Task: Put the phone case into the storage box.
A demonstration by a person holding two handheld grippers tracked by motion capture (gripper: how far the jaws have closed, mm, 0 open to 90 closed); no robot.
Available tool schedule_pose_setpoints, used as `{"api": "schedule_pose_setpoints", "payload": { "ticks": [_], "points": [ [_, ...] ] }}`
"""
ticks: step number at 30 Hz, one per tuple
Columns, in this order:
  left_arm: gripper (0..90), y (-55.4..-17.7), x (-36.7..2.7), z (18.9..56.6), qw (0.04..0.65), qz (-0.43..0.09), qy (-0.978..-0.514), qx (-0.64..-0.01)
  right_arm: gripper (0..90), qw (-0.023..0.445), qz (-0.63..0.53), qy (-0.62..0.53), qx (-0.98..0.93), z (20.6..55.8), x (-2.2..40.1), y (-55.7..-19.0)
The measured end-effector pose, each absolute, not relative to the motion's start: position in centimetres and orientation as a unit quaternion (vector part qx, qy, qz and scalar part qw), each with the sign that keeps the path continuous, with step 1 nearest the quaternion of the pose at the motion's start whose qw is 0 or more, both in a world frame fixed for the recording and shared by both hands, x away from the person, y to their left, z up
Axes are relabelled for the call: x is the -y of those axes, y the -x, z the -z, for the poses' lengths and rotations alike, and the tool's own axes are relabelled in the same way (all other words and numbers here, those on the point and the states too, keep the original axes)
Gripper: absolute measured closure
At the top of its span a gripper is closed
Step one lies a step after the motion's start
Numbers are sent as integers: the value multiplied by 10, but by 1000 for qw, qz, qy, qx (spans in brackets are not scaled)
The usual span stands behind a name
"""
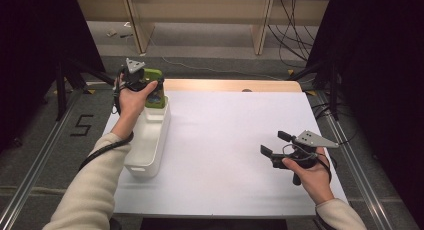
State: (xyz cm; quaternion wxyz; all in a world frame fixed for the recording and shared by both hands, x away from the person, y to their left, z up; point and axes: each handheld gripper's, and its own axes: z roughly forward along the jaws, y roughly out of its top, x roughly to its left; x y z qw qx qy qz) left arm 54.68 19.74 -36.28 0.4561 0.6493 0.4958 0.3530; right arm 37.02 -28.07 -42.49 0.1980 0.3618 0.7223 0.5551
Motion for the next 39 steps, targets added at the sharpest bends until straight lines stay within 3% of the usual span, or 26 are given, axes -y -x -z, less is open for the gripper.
{"api": "schedule_pose_setpoints", "payload": {
  "ticks": [39],
  "points": [
    [155,-558,-195,377,431,-348,-661,-507,114,195,-552,-360,-726,426,280,-370]
  ]
}}
